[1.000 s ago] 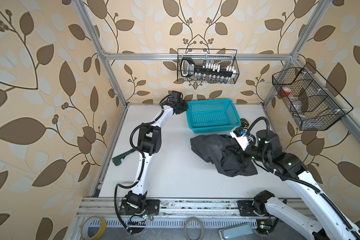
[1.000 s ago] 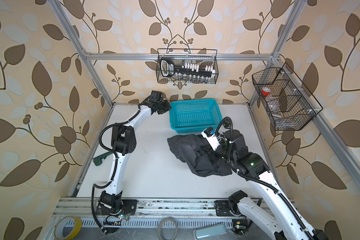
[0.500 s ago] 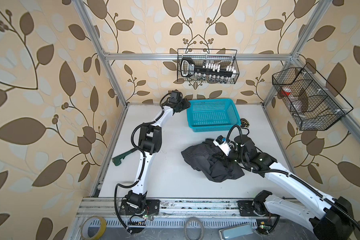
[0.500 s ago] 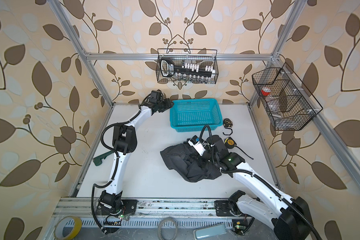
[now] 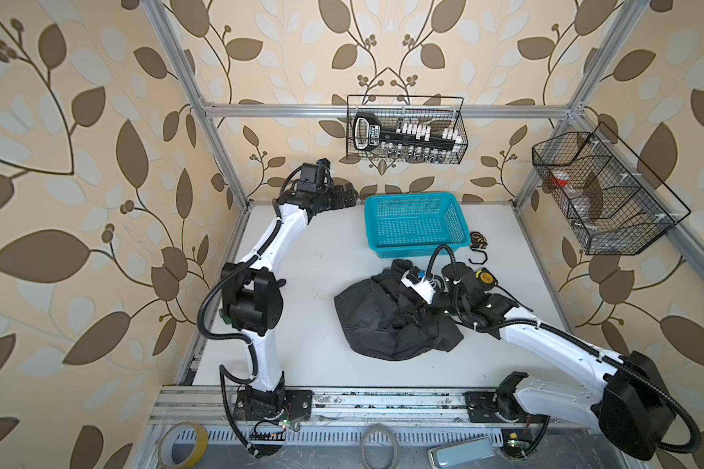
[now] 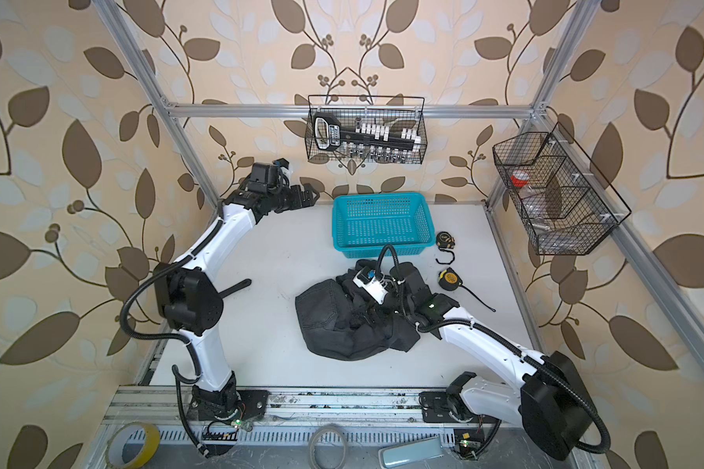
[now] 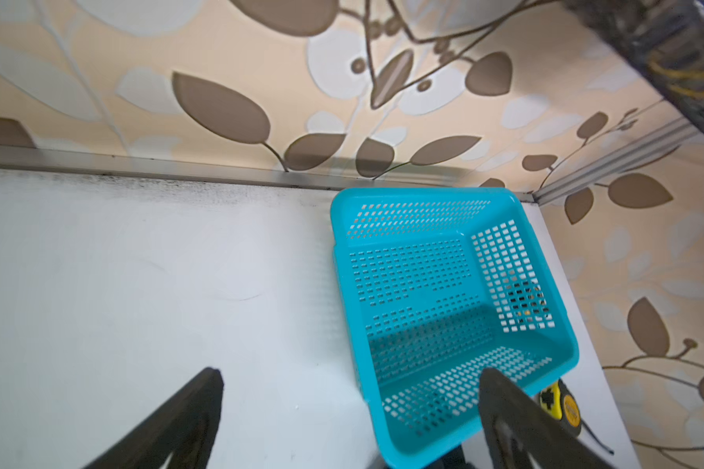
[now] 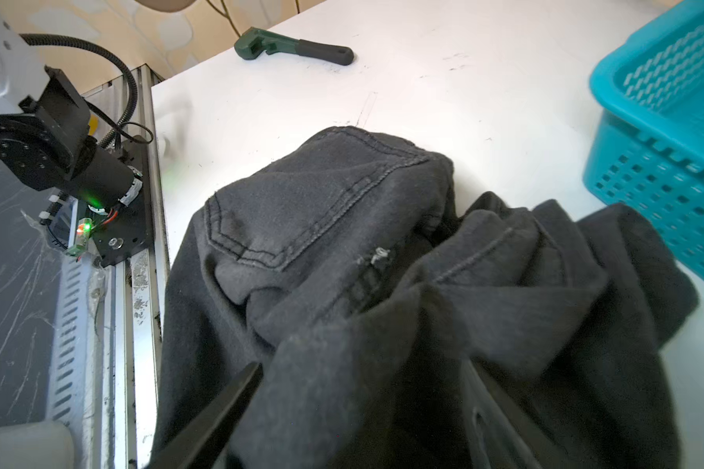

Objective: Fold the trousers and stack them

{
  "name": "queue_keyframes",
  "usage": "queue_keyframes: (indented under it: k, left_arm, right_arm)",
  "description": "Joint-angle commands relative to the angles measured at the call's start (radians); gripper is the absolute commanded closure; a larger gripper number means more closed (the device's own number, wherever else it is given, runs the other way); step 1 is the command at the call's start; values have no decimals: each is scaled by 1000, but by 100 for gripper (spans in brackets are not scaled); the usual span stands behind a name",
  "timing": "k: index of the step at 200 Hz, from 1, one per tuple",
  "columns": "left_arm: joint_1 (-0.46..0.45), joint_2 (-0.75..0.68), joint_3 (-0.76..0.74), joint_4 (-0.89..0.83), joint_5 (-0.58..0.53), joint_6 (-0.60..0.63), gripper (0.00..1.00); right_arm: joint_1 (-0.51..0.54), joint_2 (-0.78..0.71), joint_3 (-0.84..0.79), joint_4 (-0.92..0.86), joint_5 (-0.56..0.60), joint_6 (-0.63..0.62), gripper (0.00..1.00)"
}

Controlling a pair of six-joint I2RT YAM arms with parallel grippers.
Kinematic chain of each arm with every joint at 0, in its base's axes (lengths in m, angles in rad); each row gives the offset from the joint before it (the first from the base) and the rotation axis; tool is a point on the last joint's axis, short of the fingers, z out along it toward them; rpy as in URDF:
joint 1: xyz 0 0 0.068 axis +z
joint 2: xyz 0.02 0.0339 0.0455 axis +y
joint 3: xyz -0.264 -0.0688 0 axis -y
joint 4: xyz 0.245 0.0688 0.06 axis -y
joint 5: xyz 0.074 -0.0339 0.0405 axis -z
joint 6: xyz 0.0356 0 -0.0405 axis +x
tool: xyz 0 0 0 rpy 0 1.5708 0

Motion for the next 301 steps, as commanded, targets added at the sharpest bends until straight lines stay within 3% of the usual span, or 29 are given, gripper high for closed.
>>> queue_keyframes:
  k: [1,20,51,91,123,137,155,179,192,212,222,240,262,301]
  left_arm:
    - [-1,-102,-139,-145,8,91,1]
    - [-5,-192,-280,-171,33,50,1]
    - [-79,-321,-501,-169,69,-63,1]
    - [-129,-429,-726,-179,44,-179,1]
    - [-136,-464,-873,-62,136,-290,3]
    - [-136,-458,-909,-57,141,-302,6]
    - [-136,-458,-941,-38,150,-318,11]
    - [-136,-445,-979,102,219,-401,34]
    - [-139,-436,-976,142,240,-433,51]
    - [-139,-443,-915,89,222,-402,84]
    - [-139,-453,-864,44,204,-374,94]
    - [-138,-469,-746,-30,195,-341,100]
    - [-138,-472,-577,-170,154,-298,100]
    - [-139,-515,-330,-417,6,-249,100]
  right_arm:
    - [-52,-104,55,-100,-8,-15,24]
    - [-96,-184,47,-113,31,93,15]
    - [-174,-204,31,-156,78,229,15]
    - [-188,-79,-22,-99,70,256,15]
    - [-187,76,-66,48,-7,286,17]
    - [-186,137,-65,81,-13,278,27]
    - [-181,185,-65,121,-8,271,51]
    - [-173,206,-54,143,-16,270,81]
    - [-172,195,-46,132,-14,268,94]
    - [-185,148,-39,121,5,271,98]
    - [-200,118,-29,108,14,271,99]
    - [-232,64,4,68,37,264,99]
    - [-256,30,72,-18,99,219,98]
    - [-269,110,215,-259,243,137,97]
